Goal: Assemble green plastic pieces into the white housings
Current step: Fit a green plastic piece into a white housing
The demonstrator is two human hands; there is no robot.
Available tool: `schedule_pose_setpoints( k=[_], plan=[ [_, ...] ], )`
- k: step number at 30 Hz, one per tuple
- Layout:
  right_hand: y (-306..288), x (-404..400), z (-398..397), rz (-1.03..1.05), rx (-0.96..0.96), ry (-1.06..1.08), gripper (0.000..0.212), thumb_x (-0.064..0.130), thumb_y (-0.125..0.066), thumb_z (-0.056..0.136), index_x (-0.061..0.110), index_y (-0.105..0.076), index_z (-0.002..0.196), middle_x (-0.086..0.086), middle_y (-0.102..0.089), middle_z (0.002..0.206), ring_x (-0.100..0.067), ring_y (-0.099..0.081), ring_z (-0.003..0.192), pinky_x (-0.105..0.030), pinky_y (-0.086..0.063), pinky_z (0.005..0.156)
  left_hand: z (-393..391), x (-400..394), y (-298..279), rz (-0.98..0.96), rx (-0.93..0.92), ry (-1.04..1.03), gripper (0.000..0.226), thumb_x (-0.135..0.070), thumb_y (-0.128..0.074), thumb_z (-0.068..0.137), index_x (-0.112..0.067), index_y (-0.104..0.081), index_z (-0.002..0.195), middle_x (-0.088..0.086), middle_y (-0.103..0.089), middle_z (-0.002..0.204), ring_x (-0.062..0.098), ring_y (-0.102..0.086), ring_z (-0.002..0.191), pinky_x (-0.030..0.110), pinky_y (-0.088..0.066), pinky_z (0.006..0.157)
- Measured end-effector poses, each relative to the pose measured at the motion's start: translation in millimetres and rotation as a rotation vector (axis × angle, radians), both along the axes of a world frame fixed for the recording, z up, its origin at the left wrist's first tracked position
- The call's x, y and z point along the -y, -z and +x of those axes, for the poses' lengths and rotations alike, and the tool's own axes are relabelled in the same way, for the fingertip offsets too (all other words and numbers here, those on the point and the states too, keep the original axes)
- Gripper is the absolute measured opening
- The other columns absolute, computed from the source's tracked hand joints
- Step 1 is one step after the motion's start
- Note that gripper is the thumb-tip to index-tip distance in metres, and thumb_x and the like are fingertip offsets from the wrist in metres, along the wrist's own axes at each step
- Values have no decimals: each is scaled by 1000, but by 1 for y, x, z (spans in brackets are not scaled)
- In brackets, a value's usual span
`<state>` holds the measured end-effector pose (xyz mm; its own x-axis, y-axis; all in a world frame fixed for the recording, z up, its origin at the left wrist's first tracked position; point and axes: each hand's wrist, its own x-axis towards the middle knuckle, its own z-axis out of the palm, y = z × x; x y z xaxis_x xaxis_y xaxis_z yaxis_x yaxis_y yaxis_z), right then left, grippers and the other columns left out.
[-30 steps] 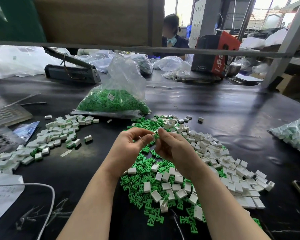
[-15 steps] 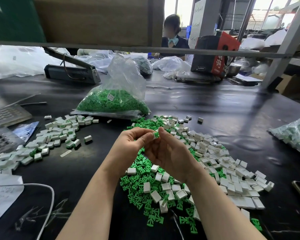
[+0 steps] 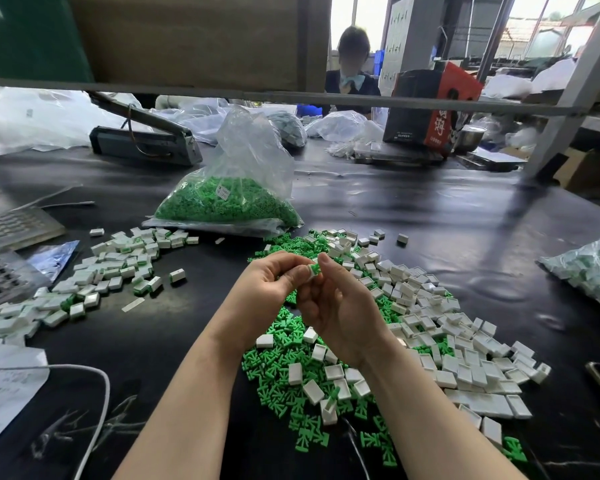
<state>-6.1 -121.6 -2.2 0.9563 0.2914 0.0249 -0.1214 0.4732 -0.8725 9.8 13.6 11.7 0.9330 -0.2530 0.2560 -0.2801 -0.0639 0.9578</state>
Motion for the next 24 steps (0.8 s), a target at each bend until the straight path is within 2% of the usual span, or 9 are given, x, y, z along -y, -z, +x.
schedule_pose_setpoints(
  k=[3,7,14,17,21,24],
  plan=[
    [1,0,0,16,7,-14,33,47,-58,84,17,-69,76,3,-55,65,-7,-48,54,-17,-40,54,1,-1,1,6,-1,0,17,-8,-59,94,-17,-72,88,2,-68,86,9,-63,84,24,-51,82],
    [1,2,0,-60,22,-65,39,53,-55,85,15,-64,81,4,-55,66,-8,-48,56,-23,-34,58,1,-2,2,-8,-42,4,17,-7,-58,94,-17,-71,89,-3,-71,79,7,-65,79,19,-52,74],
    [0,1,1,-36,-5,-67,40,52,-54,84,14,-63,77,0,-51,66,-11,-45,53,-27,-28,61,-1,-2,0,2,-50,6,14,-10,-59,94,-16,-71,91,1,-72,84,9,-67,83,21,-54,78],
    [-1,1,0,-25,-9,-44,35,48,-56,84,17,-66,73,1,-52,64,-9,-44,52,-24,-31,57,-3,-1,-2,12,-45,18,16,-7,-58,95,-16,-71,91,-2,-72,81,6,-66,79,19,-53,73],
    [-1,1,-1,23,-8,-27,32,45,-60,85,17,-68,72,2,-53,62,-8,-46,51,-18,-37,52,-3,0,-4,7,-46,37,18,-4,-56,95,-14,-71,91,-6,-72,78,4,-66,79,15,-51,75],
    [-2,5,0,-1,25,-108,33,48,-61,82,16,-67,79,2,-56,67,-9,-48,56,-24,-35,62,-3,-2,-5,-14,-43,28,14,-7,-60,93,-14,-72,93,-4,-72,81,8,-67,83,20,-52,80]
  ],
)
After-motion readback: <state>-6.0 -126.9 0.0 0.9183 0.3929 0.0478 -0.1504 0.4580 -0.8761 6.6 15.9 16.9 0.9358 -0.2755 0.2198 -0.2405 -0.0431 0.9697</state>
